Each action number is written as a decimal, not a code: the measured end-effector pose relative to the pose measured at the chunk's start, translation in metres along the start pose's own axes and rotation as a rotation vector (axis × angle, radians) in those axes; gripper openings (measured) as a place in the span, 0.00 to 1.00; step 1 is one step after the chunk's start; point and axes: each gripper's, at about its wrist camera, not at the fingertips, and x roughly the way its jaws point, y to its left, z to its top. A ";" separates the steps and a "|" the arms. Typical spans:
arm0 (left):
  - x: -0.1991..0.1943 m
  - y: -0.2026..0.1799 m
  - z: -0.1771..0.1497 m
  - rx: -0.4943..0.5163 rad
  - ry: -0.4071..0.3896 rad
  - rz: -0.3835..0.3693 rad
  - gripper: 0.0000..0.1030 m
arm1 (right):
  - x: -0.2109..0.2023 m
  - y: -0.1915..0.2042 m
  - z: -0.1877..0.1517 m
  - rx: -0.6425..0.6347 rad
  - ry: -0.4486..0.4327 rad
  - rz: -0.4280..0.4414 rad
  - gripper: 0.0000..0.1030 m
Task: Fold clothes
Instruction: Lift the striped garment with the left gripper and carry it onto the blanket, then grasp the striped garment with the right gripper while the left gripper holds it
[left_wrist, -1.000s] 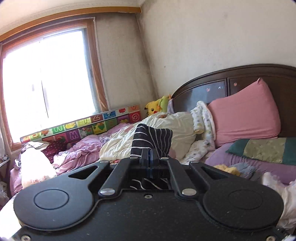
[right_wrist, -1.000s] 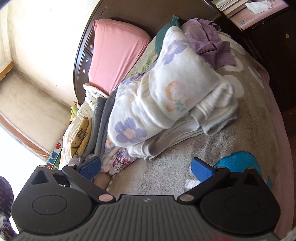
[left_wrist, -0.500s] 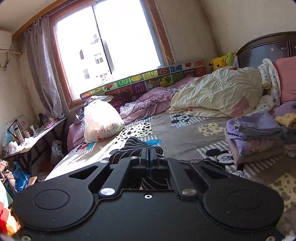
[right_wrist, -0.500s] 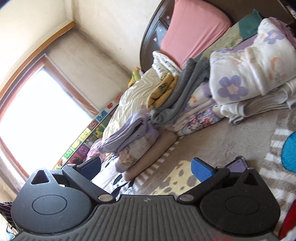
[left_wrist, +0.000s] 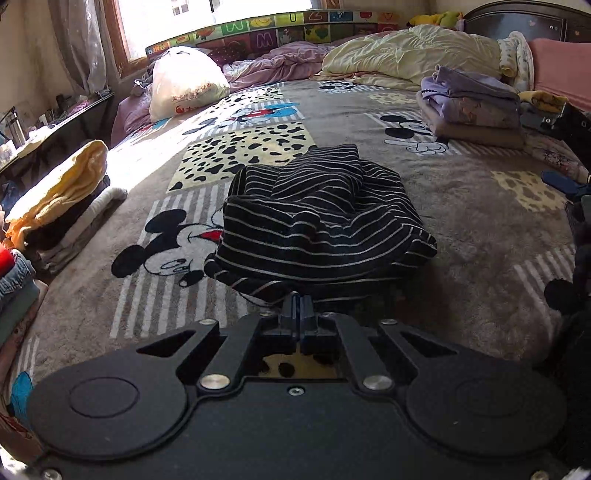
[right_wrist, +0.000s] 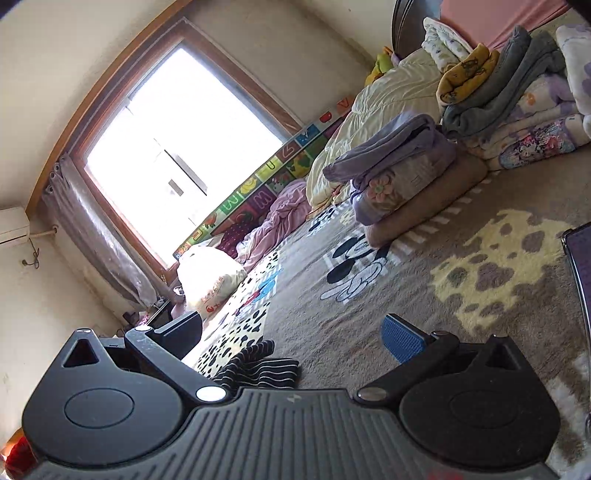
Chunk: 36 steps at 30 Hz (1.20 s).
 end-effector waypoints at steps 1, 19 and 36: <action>0.003 0.001 -0.010 -0.011 0.029 -0.011 0.00 | 0.002 0.003 -0.005 -0.003 0.024 0.007 1.00; -0.021 0.089 -0.040 -0.362 0.008 -0.291 0.46 | 0.028 0.017 -0.082 0.230 0.417 0.044 0.84; 0.097 0.098 0.081 -0.277 -0.022 -0.356 0.47 | 0.120 0.006 -0.051 0.174 0.416 0.083 0.78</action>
